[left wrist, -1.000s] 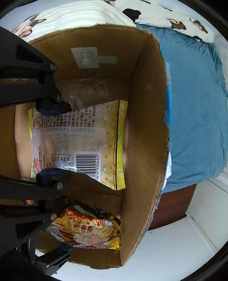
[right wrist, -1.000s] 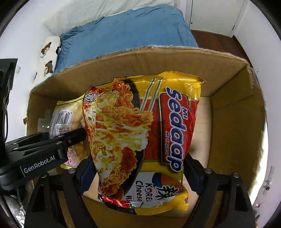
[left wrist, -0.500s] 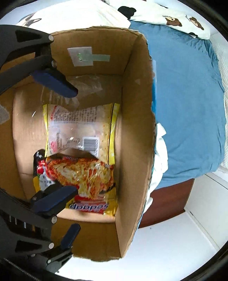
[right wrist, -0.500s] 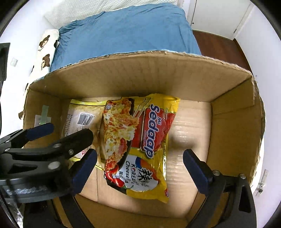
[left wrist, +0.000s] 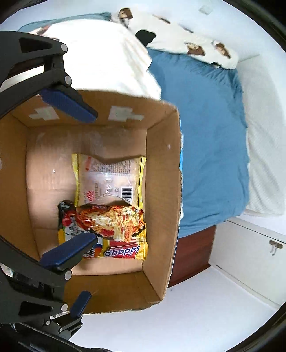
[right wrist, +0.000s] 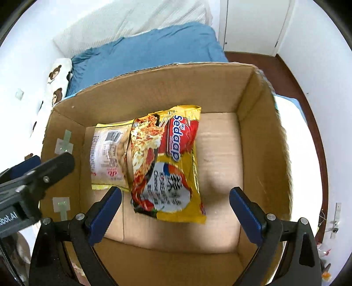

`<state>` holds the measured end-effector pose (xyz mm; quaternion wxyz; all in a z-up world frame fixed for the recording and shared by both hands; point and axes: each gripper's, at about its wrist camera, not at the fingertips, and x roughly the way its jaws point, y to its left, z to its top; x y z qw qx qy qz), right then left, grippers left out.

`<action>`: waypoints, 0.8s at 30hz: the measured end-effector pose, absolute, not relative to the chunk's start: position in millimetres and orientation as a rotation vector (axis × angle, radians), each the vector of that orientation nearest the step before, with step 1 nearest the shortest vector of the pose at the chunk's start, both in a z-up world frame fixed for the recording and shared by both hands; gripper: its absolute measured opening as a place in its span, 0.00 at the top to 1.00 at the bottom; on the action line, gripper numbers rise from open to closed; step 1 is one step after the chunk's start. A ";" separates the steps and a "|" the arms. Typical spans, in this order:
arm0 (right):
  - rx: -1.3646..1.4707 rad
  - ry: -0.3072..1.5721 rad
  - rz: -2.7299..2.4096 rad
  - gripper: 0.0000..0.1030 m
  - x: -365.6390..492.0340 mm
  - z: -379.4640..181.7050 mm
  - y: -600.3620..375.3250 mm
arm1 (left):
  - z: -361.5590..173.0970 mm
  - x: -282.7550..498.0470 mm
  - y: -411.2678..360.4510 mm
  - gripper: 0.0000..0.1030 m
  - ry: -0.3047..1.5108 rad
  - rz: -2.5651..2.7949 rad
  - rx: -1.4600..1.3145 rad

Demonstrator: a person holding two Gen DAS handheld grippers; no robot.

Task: Organize snacks
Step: 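Open both tools and withdraw them from the box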

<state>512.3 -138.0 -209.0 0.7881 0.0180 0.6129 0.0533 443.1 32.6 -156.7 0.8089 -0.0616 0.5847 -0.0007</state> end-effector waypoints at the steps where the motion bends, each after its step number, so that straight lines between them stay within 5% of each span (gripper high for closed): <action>1: 0.038 1.308 0.114 0.03 505.8 -204.6 -138.6 | -154.0 441.6 31.3 0.00 1.236 0.003 -0.128; 24: 0.039 1.065 0.145 0.03 358.0 -106.1 -157.0 | -71.0 305.2 21.9 0.00 0.974 0.006 -0.125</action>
